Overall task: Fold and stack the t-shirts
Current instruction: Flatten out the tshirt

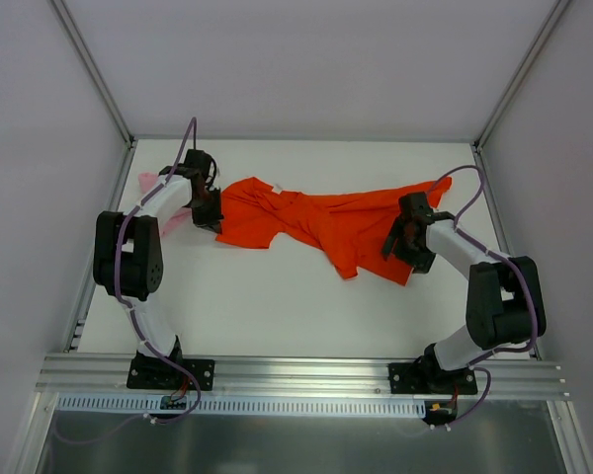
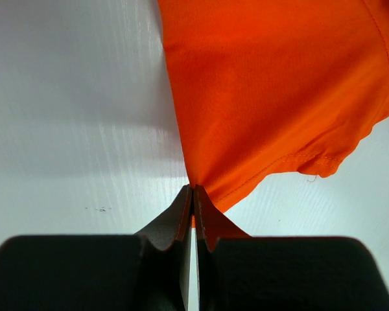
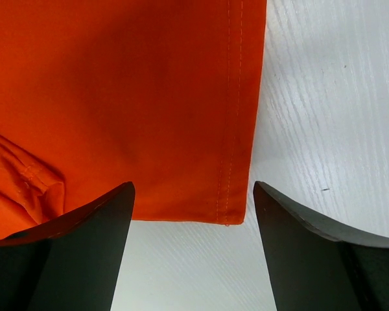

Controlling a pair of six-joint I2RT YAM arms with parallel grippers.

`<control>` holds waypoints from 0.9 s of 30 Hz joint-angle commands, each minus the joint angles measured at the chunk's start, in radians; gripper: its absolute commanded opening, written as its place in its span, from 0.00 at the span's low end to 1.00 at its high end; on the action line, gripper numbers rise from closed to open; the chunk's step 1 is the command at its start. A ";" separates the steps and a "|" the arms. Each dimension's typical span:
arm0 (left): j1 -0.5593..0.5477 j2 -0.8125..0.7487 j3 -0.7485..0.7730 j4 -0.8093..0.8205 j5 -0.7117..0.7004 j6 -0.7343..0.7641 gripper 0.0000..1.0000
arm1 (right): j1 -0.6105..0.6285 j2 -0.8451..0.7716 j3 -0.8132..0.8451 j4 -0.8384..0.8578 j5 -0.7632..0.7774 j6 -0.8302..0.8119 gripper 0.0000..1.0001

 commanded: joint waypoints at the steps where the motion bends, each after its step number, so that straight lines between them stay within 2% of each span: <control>1: -0.003 -0.002 0.017 -0.032 0.004 0.038 0.00 | 0.006 0.003 -0.011 0.040 0.040 0.064 0.78; 11: -0.005 0.004 0.002 -0.026 0.004 0.032 0.00 | 0.006 -0.026 -0.049 -0.032 0.089 0.149 0.78; 21: -0.005 -0.004 -0.006 -0.029 -0.016 0.026 0.00 | 0.006 -0.008 -0.129 0.036 0.060 0.189 0.78; 27: -0.003 -0.015 -0.003 -0.039 -0.028 0.030 0.00 | 0.006 0.024 -0.112 0.035 0.069 0.221 0.70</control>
